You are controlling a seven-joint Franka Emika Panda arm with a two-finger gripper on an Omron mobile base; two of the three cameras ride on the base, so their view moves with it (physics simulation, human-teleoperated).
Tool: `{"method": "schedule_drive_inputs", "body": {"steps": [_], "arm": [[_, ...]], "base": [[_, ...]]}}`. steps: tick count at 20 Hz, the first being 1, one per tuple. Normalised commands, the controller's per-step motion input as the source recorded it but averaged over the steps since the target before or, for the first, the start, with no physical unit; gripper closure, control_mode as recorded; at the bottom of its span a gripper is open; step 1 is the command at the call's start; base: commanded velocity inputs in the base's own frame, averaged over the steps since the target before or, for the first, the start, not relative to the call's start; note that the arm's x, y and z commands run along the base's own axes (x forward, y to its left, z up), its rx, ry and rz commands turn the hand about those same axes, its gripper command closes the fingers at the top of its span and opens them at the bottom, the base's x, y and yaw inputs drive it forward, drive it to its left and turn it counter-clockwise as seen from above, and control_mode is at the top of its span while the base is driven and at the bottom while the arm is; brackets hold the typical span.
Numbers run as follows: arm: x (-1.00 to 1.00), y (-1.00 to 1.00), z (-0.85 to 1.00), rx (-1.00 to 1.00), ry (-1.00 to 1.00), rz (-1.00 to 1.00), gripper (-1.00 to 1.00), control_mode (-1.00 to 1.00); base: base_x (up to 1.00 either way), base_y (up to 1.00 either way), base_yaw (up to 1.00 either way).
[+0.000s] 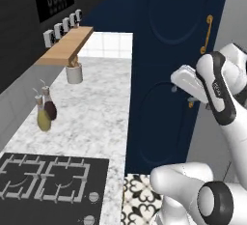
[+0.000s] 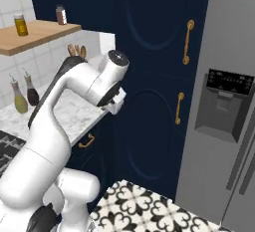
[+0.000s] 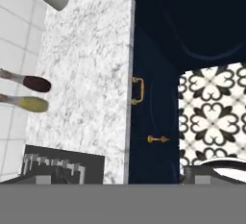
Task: Take a straw from the drawer in front and place it inside the glass cup on the dining counter.
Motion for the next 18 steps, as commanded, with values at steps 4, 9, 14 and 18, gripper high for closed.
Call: {"method": "schedule_drive_inputs", "body": {"steps": [4,9,14,18], "arm": [[-0.01,-0.69,-0.67,0.48,-0.06,0.0,-1.0,-1.0],[0.06,-0.23,-0.83,0.32,-0.07,0.03,-1.0,-1.0],[0.24,0.03,-0.91,0.19,-0.02,0.09,-1.0,-1.0],[0.53,0.19,-0.89,0.05,-0.01,0.1,-1.0,-1.0]], "base": [[0.0,0.0,0.0],[0.0,0.0,0.0],[0.0,0.0,0.0],[0.0,0.0,0.0]]}}
